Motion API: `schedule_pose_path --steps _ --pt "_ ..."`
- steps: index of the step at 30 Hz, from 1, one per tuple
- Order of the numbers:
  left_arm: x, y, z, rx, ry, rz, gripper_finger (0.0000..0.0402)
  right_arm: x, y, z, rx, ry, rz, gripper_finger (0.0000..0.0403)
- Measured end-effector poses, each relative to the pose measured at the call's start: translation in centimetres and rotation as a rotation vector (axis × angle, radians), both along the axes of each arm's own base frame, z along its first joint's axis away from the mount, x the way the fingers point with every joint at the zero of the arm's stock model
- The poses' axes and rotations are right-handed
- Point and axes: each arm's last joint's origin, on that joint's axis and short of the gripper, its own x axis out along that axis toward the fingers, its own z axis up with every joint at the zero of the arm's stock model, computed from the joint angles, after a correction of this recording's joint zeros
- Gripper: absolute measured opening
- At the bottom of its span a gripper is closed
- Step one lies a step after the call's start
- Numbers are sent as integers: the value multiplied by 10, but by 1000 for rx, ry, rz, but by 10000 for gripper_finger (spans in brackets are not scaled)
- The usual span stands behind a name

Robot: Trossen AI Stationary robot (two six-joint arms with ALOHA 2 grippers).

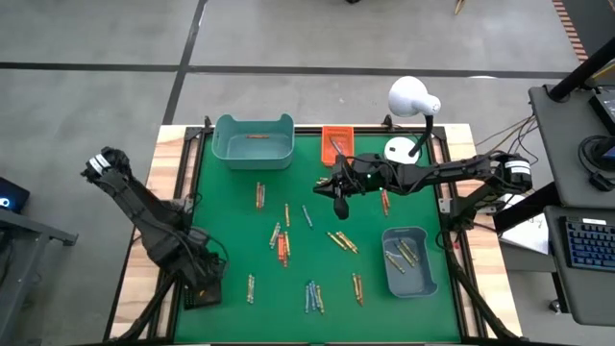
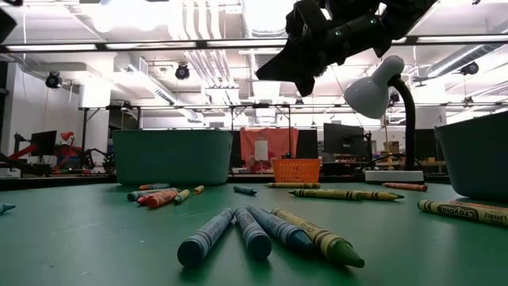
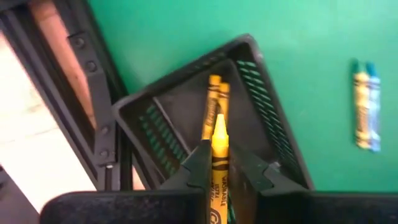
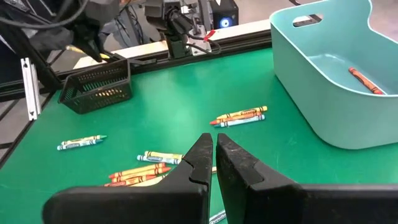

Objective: Sort crayons
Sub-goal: Put the yellow crayon into the black bin, then put the orange crayon into the green bin

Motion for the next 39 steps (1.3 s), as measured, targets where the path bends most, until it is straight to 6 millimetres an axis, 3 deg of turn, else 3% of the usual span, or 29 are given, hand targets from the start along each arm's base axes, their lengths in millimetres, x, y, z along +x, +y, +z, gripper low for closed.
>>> schedule_pose_path --steps 6,11,21,26,31,39 --pt "0 -1 -17 58 52 -15 59 0 0 0 -1 0 2 13" --pt "1 -2 -18 63 57 -21 82 0 0 0 -8 -1 13 13" --pt "11 8 19 117 -233 -112 77 -3 1 -8 41 87 0 13" --pt "20 30 37 216 -374 -217 75 -4 1 -10 62 135 -8 13" --pt "30 64 50 389 -458 -331 75 -2 0 3 114 236 -29 13" --pt "60 105 69 687 -587 -618 75 -16 -7 12 117 552 -224 13"
